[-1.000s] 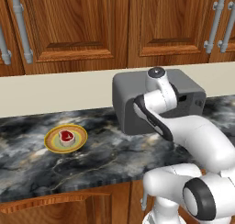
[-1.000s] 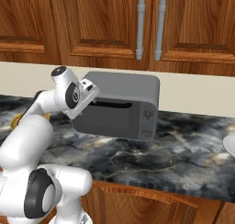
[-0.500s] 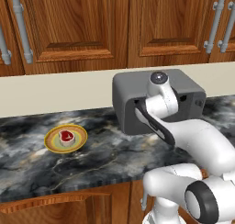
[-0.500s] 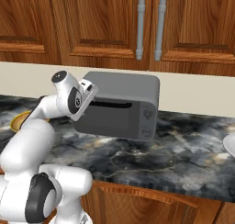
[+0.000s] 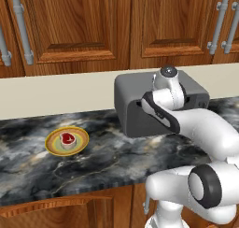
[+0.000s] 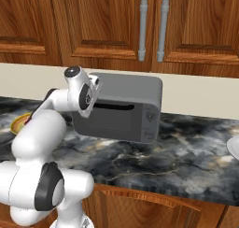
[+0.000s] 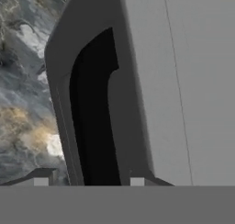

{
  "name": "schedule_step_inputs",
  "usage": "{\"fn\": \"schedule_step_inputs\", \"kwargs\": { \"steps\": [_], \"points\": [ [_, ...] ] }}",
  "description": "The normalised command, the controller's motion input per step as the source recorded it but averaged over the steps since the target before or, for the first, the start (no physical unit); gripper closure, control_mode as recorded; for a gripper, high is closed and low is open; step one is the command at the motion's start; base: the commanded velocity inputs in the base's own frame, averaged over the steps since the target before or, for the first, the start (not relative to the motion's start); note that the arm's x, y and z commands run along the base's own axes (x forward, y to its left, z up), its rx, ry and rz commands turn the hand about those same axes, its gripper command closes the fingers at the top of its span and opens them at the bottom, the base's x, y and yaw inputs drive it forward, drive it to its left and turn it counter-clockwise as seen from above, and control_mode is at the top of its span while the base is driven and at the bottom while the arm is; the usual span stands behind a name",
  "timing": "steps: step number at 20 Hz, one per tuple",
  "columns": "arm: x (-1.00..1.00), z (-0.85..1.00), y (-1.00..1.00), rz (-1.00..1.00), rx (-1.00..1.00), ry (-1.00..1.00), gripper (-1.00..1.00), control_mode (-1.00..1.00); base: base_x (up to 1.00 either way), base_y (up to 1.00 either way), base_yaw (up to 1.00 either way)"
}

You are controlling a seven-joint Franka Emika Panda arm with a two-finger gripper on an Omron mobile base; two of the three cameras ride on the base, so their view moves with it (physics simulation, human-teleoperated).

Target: Open the toaster oven door. Place the bread on the top rack in the toaster oven and place the steak on the bottom rack.

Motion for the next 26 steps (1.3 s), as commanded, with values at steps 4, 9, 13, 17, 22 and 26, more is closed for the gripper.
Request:
{"fn": "schedule_step_inputs", "kwargs": {
  "steps": [4, 9, 13, 17, 22, 26],
  "points": [
    [0.16, -0.73, 0.07, 0.29, -0.12, 0.30, -1.00, -1.00, 0.00, 0.00, 0.00],
    [-0.03, -0.94, 0.26, 0.25, -0.12, 0.13, -1.00, -1.00, 0.00, 0.00, 0.00],
    [-0.21, -0.94, 0.29, 0.16, -0.06, 0.01, -1.00, -1.00, 0.00, 0.00, 0.00],
    [-0.34, -0.94, 0.29, 0.05, -0.05, 0.00, -1.00, -1.00, 0.00, 0.00, 0.00],
    [-0.39, -0.94, 0.33, 0.00, -0.06, 0.01, -1.00, -1.00, 0.00, 0.00, 0.00],
    [-0.32, -0.94, 0.34, 0.00, -0.01, 0.12, -1.00, -1.00, 0.00, 0.00, 0.00]
  ]
}}
